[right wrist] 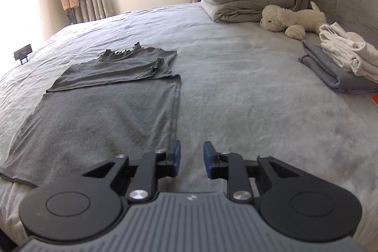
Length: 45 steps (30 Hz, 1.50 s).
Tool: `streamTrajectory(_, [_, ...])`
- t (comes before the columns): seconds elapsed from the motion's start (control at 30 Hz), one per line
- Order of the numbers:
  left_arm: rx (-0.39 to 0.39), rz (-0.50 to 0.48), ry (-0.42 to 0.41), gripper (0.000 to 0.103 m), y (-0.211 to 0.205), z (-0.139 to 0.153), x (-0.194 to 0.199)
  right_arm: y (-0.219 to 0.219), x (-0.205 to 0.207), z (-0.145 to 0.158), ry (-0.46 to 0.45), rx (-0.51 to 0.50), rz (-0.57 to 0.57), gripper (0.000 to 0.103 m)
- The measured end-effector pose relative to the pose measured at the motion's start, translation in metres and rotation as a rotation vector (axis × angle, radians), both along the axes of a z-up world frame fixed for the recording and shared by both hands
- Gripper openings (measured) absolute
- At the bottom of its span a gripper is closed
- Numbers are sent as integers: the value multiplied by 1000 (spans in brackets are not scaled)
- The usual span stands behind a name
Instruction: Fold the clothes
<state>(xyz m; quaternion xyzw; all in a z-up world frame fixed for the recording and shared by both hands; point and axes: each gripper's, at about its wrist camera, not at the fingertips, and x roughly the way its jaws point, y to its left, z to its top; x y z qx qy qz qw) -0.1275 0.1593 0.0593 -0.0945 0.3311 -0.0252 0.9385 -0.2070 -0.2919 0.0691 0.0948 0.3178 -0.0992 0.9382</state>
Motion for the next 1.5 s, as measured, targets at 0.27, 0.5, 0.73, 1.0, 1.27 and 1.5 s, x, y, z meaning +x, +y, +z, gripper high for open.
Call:
streamTrajectory(0.27, [7, 48, 10, 73, -7, -7, 62, -22, 65, -14, 65, -80, 41, 69])
streamTrajectory(0.5, [151, 44, -14, 102, -23, -33, 108, -34, 97, -34, 62, -121, 29, 88])
streamTrajectory(0.73, [299, 68, -38, 103, -44, -59, 106, 9, 94, -28, -7, -98, 117, 103])
streamTrajectory(1.0, [240, 67, -30, 103, -34, -60, 107, 23, 95, -33, 88, -86, 114, 103])
streamTrajectory(1.27, [240, 66, -29, 103, -35, -60, 107, 20, 96, -32, 140, -26, 72, 103])
streamTrajectory(1.5, [240, 66, -29, 103, -34, -60, 106, 33, 87, -23, 108, -48, 122, 103])
